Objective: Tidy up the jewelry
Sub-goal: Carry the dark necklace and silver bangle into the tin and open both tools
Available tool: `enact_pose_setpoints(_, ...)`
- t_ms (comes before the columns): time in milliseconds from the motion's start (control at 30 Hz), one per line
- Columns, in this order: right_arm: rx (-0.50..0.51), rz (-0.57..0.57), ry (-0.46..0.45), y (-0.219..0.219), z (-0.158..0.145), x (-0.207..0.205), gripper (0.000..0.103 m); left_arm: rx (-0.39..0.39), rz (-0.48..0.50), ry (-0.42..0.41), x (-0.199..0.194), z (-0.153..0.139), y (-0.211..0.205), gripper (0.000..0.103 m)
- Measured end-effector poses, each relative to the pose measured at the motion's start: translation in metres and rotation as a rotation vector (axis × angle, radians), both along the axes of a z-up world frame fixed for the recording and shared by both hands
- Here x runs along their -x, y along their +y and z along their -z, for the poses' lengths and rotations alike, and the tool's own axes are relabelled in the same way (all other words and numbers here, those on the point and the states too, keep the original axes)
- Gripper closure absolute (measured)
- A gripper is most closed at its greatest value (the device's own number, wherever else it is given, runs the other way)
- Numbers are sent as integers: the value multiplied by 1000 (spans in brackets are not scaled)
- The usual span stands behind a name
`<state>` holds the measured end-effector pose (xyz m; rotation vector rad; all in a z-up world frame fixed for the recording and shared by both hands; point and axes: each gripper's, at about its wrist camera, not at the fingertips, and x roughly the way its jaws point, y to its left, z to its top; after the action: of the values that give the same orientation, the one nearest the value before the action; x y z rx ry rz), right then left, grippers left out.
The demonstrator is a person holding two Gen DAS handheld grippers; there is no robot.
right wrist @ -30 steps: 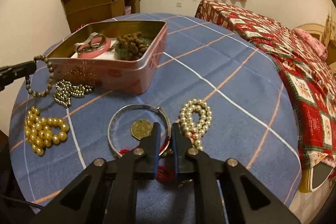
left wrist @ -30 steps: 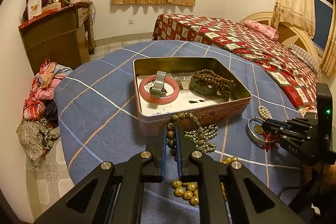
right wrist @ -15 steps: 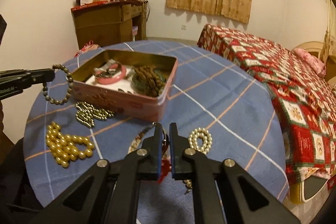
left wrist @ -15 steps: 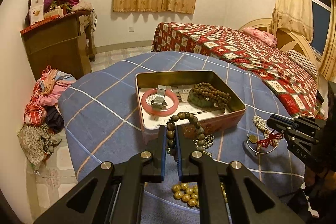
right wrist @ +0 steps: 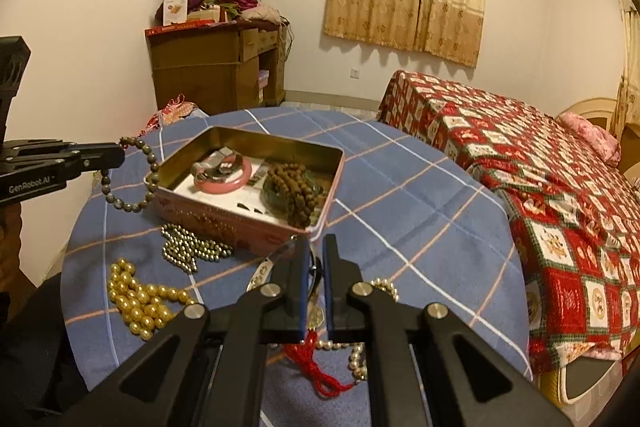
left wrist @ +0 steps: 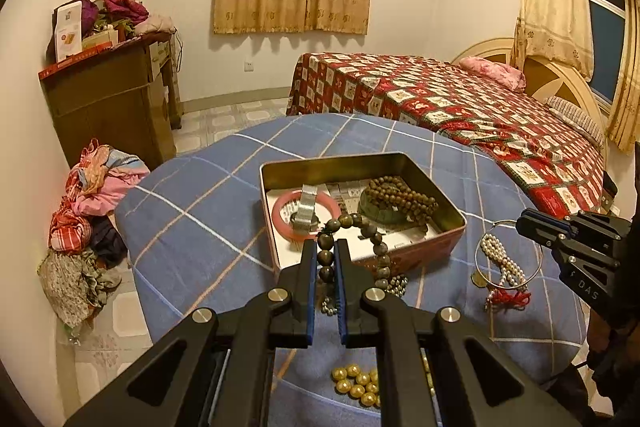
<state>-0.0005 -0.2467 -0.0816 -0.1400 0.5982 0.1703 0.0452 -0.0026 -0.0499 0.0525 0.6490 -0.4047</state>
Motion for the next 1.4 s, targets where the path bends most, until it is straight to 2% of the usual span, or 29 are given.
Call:
enact_pose_setpoints(267,-2,-20,-36,6,-14,-9,95,-18,5,-31,-10,-13,-5,96)
enact_pose_setpoints(833,-9,-55,-78,19,-35,-42,95,-76,11,-52,-39,-19,-19,96)
enact_pose_setpoints(1400,3,-52,-47,26,-24,-71,95,-141,-7,-29,-68,0,-23,96)
